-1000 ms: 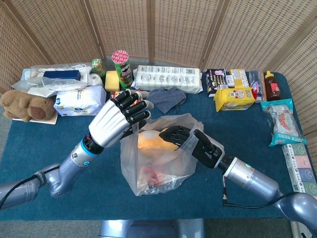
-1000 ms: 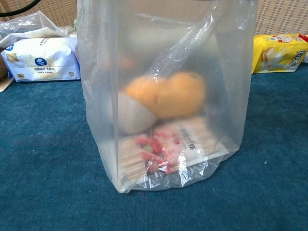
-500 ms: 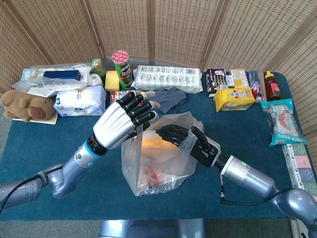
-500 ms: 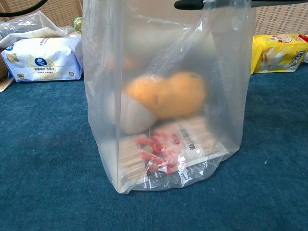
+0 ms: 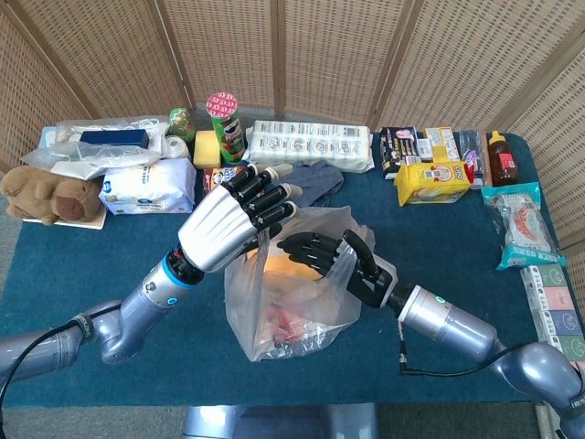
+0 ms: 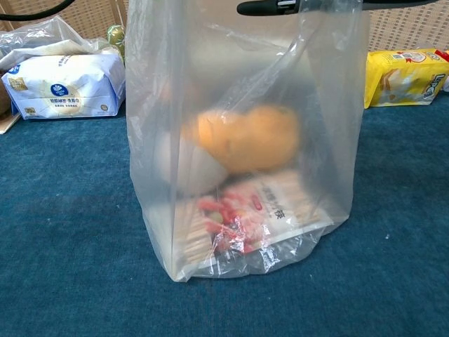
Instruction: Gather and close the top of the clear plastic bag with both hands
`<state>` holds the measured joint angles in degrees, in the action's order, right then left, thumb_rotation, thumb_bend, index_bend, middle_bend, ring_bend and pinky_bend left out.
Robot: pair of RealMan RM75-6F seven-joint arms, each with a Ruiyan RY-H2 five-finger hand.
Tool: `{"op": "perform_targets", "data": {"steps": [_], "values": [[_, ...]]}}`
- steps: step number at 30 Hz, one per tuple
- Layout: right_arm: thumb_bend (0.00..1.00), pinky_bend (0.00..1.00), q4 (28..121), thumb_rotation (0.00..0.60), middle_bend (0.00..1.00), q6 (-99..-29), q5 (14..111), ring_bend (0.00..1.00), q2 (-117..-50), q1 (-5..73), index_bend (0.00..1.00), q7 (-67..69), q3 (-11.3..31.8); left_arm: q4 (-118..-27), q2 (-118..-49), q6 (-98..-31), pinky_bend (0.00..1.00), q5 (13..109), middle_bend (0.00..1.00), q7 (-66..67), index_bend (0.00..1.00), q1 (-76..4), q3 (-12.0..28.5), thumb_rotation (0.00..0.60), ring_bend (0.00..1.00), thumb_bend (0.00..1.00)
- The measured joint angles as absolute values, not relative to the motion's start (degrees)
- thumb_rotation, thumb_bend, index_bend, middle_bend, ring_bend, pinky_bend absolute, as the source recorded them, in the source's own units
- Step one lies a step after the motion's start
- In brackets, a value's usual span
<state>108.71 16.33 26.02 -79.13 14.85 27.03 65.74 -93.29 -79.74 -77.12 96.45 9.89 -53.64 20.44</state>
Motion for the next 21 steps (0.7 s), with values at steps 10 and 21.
{"op": "perform_targets", "data": {"steps": [10, 21], "values": [[0.16, 0.0, 109.3, 0.134, 0.18, 13.7, 26.2, 0.07, -79.9, 17.6, 0.21, 28.1, 64.3, -93.3, -80.4, -75.9, 0.3, 95.9, 0.38, 11.1, 0.43, -55.5, 21.1, 0.6, 0.21, 0.2], [0.16, 0.0, 109.5, 0.128, 0.2, 12.7, 26.7, 0.09, -80.7, 19.3, 0.21, 28.8, 63.8, -93.3, -80.5, -74.9, 0.3, 95.1, 0.38, 11.8, 0.42, -56.6, 21.2, 0.6, 0.21, 0.2]]}}
